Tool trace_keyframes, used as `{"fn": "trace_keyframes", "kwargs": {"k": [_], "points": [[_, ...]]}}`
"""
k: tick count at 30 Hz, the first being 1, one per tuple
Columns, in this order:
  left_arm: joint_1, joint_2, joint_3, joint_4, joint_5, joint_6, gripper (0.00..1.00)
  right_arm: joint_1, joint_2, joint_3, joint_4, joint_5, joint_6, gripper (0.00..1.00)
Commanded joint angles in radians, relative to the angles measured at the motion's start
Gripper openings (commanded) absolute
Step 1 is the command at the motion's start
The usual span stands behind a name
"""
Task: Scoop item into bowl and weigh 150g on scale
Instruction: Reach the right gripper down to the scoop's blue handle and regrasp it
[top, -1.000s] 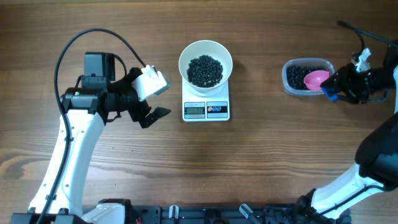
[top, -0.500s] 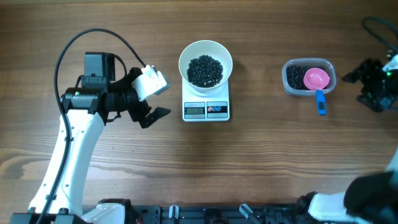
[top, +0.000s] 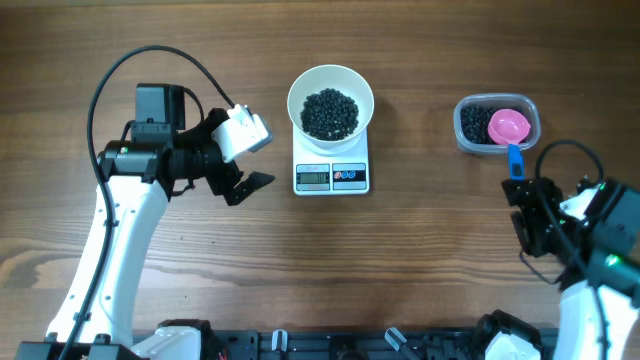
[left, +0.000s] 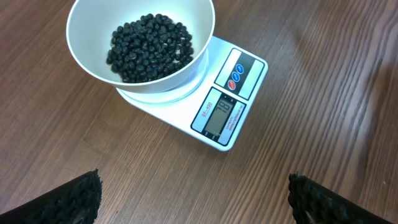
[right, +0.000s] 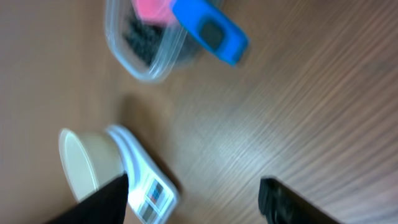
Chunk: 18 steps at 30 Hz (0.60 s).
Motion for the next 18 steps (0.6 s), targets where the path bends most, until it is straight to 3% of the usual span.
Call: {"fn": "trace_keyframes", "kwargs": {"k": [1,7,11,18], "points": [[0.005,0.006,-0.002,-0.001,0.004,0.020,1.00,-0.001,-0.043,-0.124,0.150,-0.057,0.176,0.70],[0.005,0.006,-0.002,-0.001,0.004,0.020,1.00,-0.001,0.061,-0.162,0.375,-0.010,0.249,0.70],[0.005,0.006,-0.002,-0.001,0.004,0.020,1.00,-0.001,0.232,-0.162,0.515,-0.027,0.245,0.69],[0.005,0.006,-0.002,-0.001,0.004,0.020,1.00,-0.001,0.396,-0.162,0.575,-0.067,0.216,0.65]]}}
